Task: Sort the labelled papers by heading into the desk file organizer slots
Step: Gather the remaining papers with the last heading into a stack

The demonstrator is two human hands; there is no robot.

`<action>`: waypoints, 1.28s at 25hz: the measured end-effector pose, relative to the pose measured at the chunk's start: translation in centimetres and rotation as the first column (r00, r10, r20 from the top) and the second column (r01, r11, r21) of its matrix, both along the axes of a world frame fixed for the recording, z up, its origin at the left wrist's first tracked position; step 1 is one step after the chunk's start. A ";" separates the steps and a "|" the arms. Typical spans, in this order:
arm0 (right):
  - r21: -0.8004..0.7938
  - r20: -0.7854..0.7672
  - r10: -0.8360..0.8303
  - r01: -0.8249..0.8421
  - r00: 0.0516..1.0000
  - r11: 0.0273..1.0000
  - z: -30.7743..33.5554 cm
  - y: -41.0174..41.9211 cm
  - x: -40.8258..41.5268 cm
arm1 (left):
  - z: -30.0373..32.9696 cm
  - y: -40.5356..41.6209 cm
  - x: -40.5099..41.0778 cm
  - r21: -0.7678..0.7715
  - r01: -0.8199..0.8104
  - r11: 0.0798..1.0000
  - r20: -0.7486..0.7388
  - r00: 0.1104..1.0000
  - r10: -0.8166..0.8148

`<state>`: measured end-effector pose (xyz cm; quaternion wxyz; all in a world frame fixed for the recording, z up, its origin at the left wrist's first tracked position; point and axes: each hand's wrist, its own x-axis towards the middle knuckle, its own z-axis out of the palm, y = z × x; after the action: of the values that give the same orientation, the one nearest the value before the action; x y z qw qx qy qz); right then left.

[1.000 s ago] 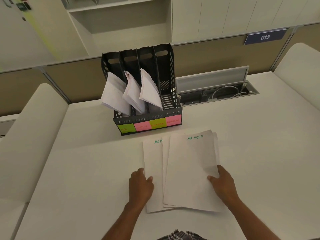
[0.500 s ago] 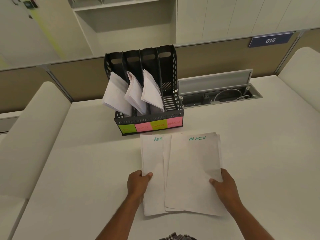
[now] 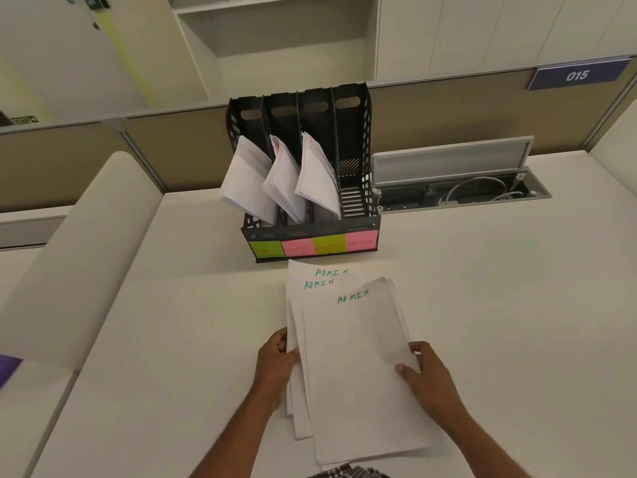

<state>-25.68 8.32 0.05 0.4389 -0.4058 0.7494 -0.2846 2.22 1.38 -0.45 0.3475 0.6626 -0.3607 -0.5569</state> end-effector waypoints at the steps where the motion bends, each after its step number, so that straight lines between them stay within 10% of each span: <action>1: -0.013 -0.036 -0.015 0.015 0.999 1.000 -0.1 -0.2 0.6 | 0.0 0.0 -0.1 0.006 -0.019 1.000 -0.013 1.000 0.019; 9: -0.038 -0.336 0.189 -0.214 0.923 0.976 -1.0 -0.6 2.6 | -0.1 -0.1 -0.5 0.036 -0.001 0.999 0.002 1.000 0.001; 16: -0.020 -0.151 0.480 -0.488 0.864 0.873 0.0 0.4 0.0 | -0.4 0.4 -0.1 0.061 0.001 0.998 -0.144 0.990 0.008; 23: -0.062 0.095 0.014 -0.008 0.995 0.998 0.9 -2.0 0.6 | 0.4 1.0 -0.8 0.036 0.019 0.999 -0.167 0.986 -0.013; 26: 0.042 0.423 0.059 -0.085 0.904 0.996 2.6 -4.4 -0.2 | 2.2 0.4 -0.7 -0.022 0.053 0.998 -0.236 0.970 -0.057; 32: -0.249 0.254 0.128 -0.063 0.959 0.967 7.8 -6.7 1.5 | 7.5 -0.6 -1.2 -0.259 0.092 0.962 -0.208 0.967 -0.149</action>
<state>-24.19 1.62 7.83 0.4978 -0.4492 0.6229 -0.4030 1.06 0.80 7.10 0.4311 0.5234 -0.4254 -0.5993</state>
